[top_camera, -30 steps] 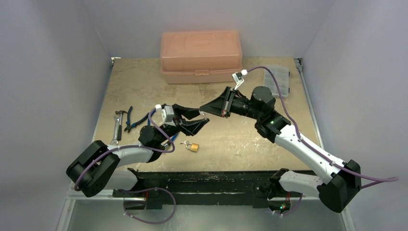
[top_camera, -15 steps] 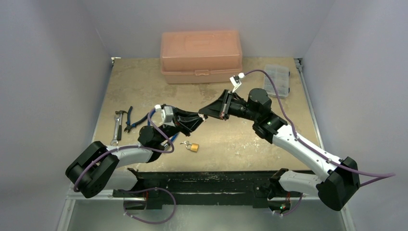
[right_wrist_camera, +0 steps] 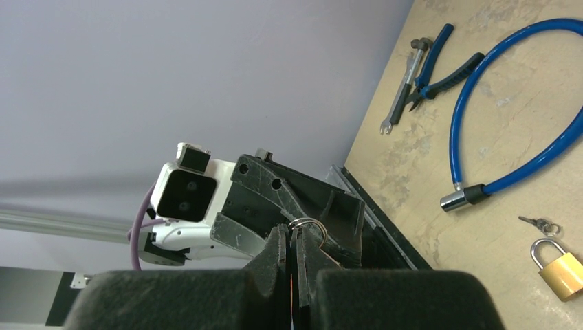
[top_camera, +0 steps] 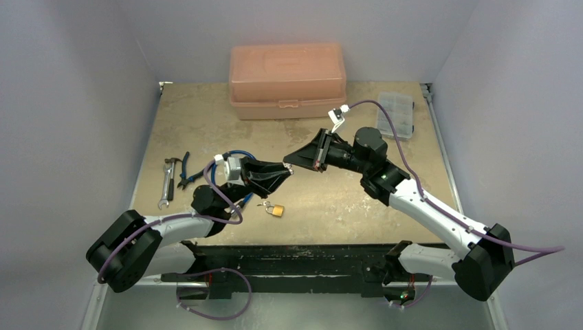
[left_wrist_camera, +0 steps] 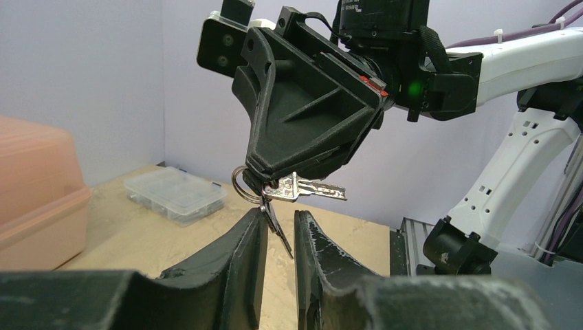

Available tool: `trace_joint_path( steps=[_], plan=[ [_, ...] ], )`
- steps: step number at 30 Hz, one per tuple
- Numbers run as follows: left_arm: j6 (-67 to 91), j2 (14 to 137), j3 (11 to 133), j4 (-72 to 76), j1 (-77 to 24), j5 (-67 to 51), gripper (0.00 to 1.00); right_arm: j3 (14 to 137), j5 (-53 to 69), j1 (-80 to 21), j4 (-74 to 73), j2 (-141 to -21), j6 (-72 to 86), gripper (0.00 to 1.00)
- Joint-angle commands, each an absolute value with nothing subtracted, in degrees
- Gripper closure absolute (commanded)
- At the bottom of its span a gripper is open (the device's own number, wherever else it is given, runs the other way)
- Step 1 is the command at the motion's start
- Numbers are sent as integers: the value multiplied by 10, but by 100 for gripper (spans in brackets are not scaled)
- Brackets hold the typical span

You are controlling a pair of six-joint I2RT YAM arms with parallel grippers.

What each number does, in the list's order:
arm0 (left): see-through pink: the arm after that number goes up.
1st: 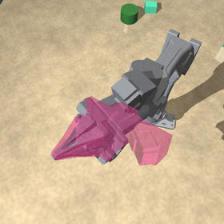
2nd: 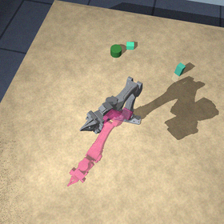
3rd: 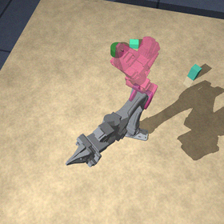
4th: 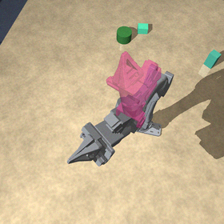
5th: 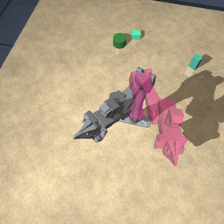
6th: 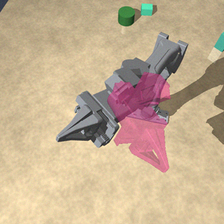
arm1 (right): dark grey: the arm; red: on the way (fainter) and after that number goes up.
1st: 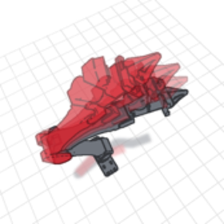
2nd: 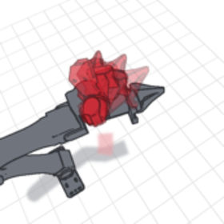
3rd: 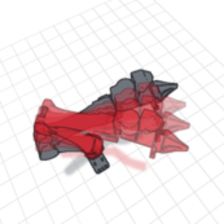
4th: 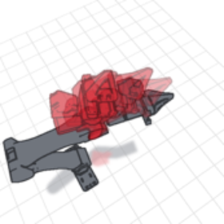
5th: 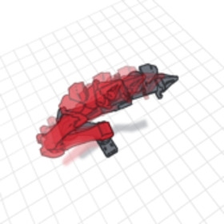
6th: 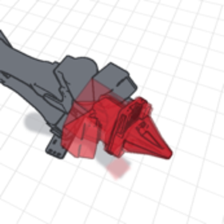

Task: Unlock with the key

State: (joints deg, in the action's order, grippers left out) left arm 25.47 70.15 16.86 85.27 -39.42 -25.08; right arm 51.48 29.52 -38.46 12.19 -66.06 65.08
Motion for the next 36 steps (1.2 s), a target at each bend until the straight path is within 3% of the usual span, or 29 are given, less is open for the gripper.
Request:
trace_joint_path(
  steps=[1, 10, 27, 36],
  plan=[
    [258, 696, 163, 977, -396, -248, 74, 515, 289, -382, 141, -657, 647, 100],
    [275, 731, 168, 1002, -396, -249, 67, 520, 288, -382, 138, -651, 648, 100],
    [287, 746, 172, 1019, -396, -241, 74, 514, 290, -382, 142, -656, 647, 100],
    [288, 741, 169, 1019, -396, -243, 100, 509, 290, -382, 142, -657, 646, 100]
  ],
)
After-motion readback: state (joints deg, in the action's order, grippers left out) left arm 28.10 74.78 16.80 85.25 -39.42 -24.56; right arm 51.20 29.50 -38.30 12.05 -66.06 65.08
